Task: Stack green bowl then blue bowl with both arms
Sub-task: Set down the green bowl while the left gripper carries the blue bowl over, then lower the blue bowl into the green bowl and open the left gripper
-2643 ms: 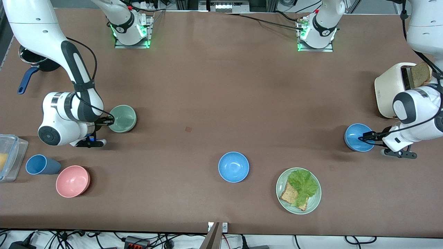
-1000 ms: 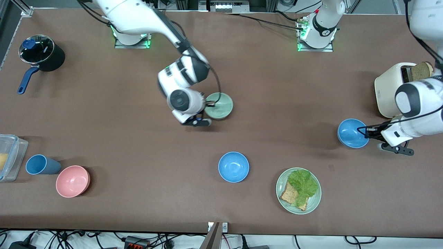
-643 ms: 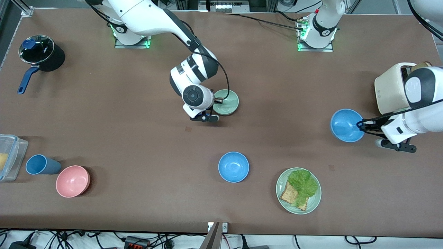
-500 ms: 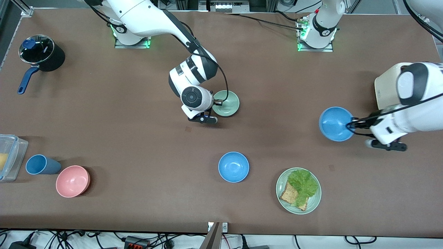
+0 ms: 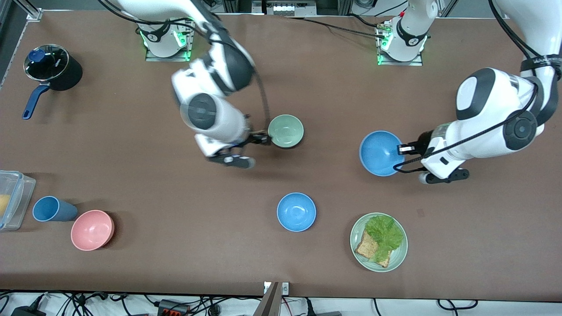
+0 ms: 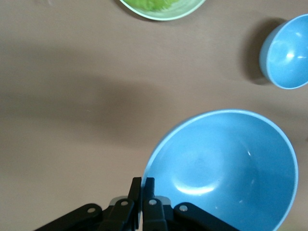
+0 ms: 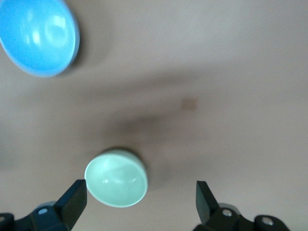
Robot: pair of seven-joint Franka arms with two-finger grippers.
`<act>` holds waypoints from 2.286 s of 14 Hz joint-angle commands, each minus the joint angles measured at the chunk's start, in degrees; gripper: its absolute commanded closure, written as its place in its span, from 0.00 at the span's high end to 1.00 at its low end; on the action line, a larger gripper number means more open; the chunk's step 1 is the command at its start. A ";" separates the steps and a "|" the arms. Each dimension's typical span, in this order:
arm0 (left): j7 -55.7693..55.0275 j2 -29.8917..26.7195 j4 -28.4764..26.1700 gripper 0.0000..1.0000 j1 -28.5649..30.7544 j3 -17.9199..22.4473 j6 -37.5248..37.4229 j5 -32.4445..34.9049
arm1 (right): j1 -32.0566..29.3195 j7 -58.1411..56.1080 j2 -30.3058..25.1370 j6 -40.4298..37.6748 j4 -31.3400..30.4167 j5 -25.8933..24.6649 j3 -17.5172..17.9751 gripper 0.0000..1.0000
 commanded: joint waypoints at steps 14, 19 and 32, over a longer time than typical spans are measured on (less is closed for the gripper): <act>-38.13 2.81 -14.29 0.00 -23.98 -1.79 28.44 -0.82 | -18.29 -13.77 -9.87 -3.79 0.93 -5.22 -4.89 1.00; -39.18 1.57 -19.57 0.00 -26.18 -1.88 32.48 1.64 | -31.21 -32.84 -14.97 -4.31 -2.86 -5.22 -1.73 1.00; -37.44 -1.58 -18.98 0.36 -25.22 -1.88 28.75 2.08 | -36.07 -41.40 -24.55 -6.52 -13.83 -15.32 2.67 1.00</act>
